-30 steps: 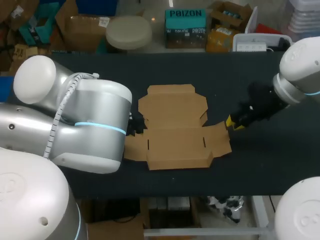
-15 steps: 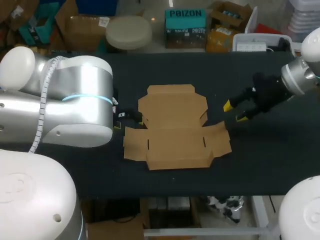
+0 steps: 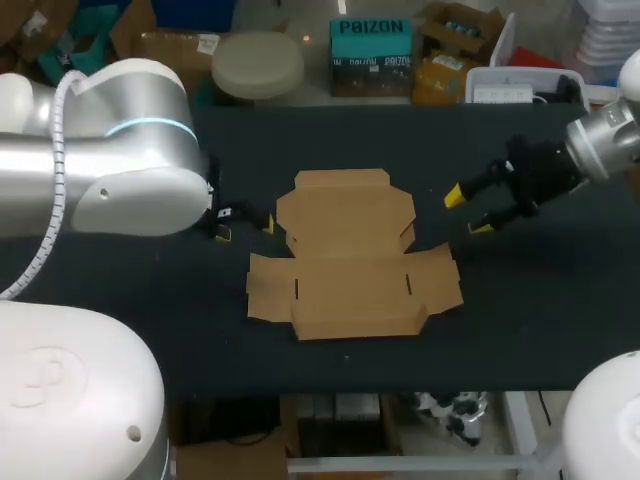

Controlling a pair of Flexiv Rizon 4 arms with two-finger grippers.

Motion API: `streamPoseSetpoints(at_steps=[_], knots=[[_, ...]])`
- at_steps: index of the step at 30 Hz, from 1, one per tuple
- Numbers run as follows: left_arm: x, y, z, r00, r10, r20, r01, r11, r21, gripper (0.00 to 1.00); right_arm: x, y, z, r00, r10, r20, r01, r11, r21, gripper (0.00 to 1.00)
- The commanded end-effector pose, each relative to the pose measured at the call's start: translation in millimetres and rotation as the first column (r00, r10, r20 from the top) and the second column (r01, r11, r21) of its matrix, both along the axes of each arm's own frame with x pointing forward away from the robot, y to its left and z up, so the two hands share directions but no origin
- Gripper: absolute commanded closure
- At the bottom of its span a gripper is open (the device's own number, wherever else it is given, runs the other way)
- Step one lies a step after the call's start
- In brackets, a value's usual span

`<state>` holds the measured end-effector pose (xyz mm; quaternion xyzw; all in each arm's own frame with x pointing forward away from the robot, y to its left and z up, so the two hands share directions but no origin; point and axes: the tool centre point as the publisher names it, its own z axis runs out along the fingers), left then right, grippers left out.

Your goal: Assemble the packaging by folding the flat box into shape, placing the metal phone stand inside, and closing the box properly

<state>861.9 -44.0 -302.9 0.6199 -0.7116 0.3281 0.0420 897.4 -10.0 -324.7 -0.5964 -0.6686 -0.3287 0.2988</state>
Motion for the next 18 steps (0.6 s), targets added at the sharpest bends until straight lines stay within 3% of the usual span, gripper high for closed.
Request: streamPoseSetpoints(at_steps=[1,9,13,18], knots=[[2.8,4.8,4.5,0.982,-0.12,-0.149,0.115,0.992,-0.045,0.0,4.6,-2.8,-1.8,0.999,0.038,-0.027,-0.036,0.996,0.077,0.0],[0.7,2.4,4.5,0.98,-0.134,-0.151,0.126,0.99,-0.062,0.0,4.6,-2.8,-1.8,0.999,0.038,-0.027,-0.036,0.996,0.077,0.0],[5.2,1.8,15.7,0.978,-0.146,-0.151,0.136,0.988,-0.075,0.0,5.7,-3.8,-2.8,0.999,0.024,-0.027,-0.022,0.997,0.068,0.0],[20.5,7.3,28.7,0.967,-0.17,-0.188,0.154,0.983,-0.095,0.0,15.3,-2.4,-3.9,0.998,-0.043,0.051,0.042,0.999,0.019,0.0]])
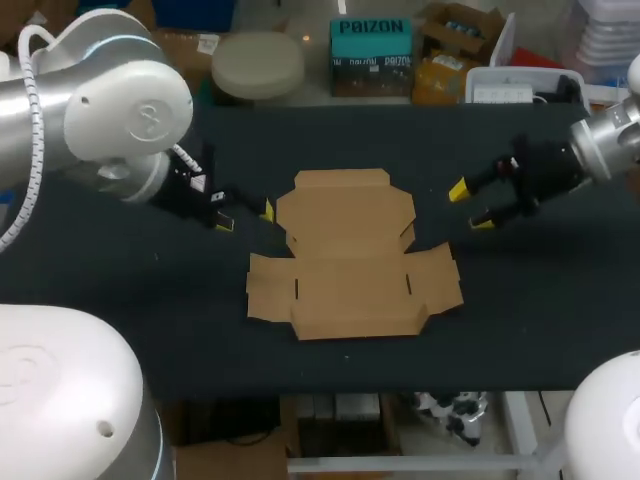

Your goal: Assemble the packaging by folding the flat box into shape, placing the metal phone stand inside, and closing the box properly

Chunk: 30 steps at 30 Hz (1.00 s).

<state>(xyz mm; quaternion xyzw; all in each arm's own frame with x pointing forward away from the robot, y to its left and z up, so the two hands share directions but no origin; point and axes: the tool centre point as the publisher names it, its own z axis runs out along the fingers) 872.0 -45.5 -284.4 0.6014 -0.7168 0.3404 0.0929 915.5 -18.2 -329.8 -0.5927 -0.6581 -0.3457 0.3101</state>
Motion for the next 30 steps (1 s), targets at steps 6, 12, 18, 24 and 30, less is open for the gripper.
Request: streamPoseSetpoints(at_steps=[6,12,18,24,30], knots=[[28.1,16.6,19.3,0.974,-0.085,-0.21,0.08,0.996,-0.031,0.0,11.2,11.5,-10.0,0.994,-0.02,0.11,0.019,1.0,0.016,0.0],[40.2,23.0,16.2,0.962,-0.101,-0.254,0.089,0.994,-0.058,0.0,26.6,16.7,-24.9,0.991,-0.027,0.132,0.024,0.999,0.027,0.07],[49.5,31.0,12.3,0.957,-0.092,-0.274,0.073,0.994,-0.078,0.0,42.7,20.6,-33.1,0.992,-0.065,0.108,0.061,0.997,0.038,0.26],[57.1,34.7,13.4,0.957,-0.086,-0.278,0.066,0.995,-0.081,0.0,63.0,26.4,-46.7,0.994,-0.107,0.025,0.105,0.991,0.079,0.39],[63.4,38.0,18.9,0.954,-0.099,-0.283,0.077,0.993,-0.089,0.0,74.4,32.6,-59.8,0.992,-0.124,0.003,0.123,0.989,0.084,0.39]])
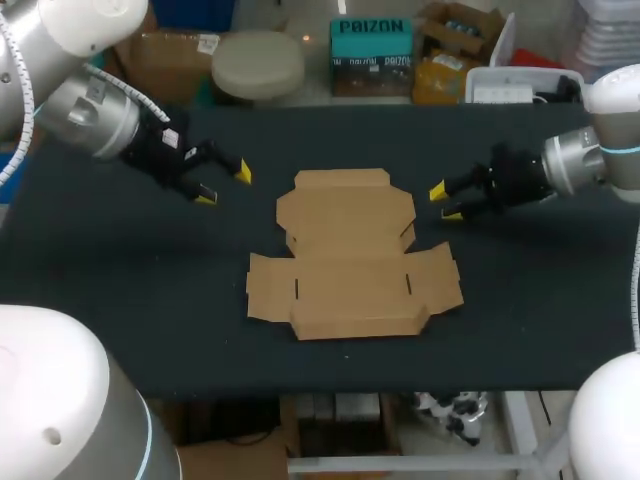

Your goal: Assemble the packaging by folding the flat box into shape, placing the metal phone stand inside, and closing the box properly

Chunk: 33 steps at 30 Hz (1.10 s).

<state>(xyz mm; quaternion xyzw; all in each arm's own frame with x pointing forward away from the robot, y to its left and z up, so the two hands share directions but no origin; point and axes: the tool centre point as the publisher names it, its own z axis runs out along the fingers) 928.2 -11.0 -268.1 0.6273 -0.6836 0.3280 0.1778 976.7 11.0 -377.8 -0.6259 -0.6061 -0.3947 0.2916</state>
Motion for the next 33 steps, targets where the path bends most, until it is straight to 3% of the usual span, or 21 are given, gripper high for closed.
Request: streamPoseSetpoints(at_steps=[1,3,33], knots=[[8.1,3.7,3.0,0.985,-0.117,-0.129,0.119,0.993,0.006,0.0,14.0,3.9,-12.8,1.0,0.024,-0.014,-0.024,0.999,0.032,0.41],[10.1,3.5,2.7,0.983,-0.125,-0.136,0.127,0.992,0.004,0.0,15.5,4.8,-14.4,1.0,0.02,-0.014,-0.019,0.999,0.045,0.48],[14.2,16.8,-5.9,0.981,-0.122,-0.151,0.123,0.992,-0.007,0.0,37.6,37.4,-37.0,0.996,-0.011,-0.086,0.012,1.0,0.012,0.56]])
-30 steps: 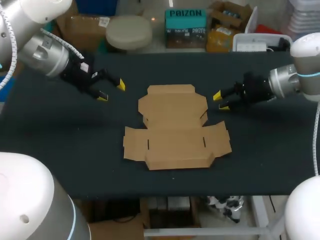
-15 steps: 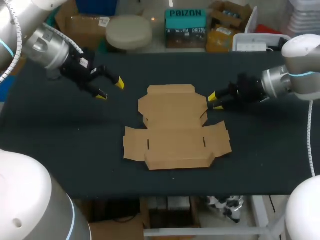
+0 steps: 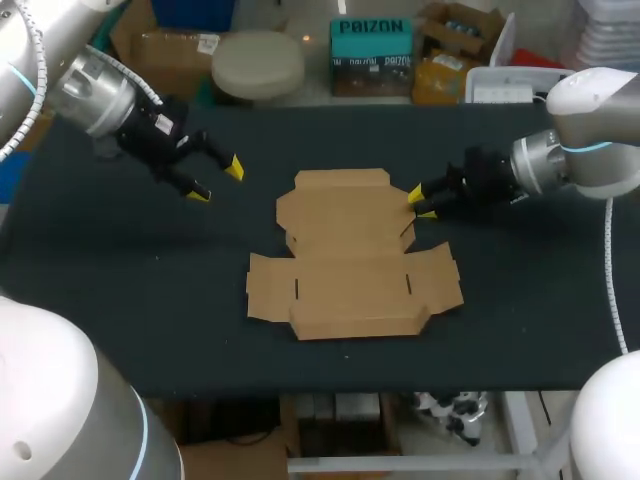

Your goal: Assemble the packaging by folding the flat box into shape, placing the metal phone stand inside, and closing the box properly

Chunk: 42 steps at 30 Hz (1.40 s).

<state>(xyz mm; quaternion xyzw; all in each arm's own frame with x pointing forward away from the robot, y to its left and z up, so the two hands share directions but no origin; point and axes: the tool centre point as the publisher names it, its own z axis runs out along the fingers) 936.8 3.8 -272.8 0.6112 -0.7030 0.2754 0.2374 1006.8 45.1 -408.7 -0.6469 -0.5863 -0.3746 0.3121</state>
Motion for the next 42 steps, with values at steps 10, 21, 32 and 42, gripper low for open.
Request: streamPoseSetpoints(at_steps=[10,21,32,42], knots=[[5.7,5.1,-2.9,1.0,-0.015,-0.024,0.015,1.0,-0.004,0.0,9.4,13.4,-10.4,1.0,-0.001,-0.024,0.002,0.999,0.044,0.59],[2.6,7.7,-3.0,1.0,-0.015,-0.022,0.015,1.0,-0.007,0.0,7.6,28.1,-14.1,0.999,-0.002,-0.033,0.005,0.997,0.078,0.6],[-1.3,8.7,-4.5,0.999,-0.03,-0.032,0.029,0.999,-0.016,0.0,4.7,34.2,-14.5,1.0,-0.01,-0.006,0.01,0.992,0.128,0.89],[-3.3,3.8,-5.2,0.995,-0.091,-0.037,0.088,0.994,-0.068,0.0,0.7,32.7,4.1,0.996,-0.013,0.09,-0.003,0.985,0.175,1.0]])
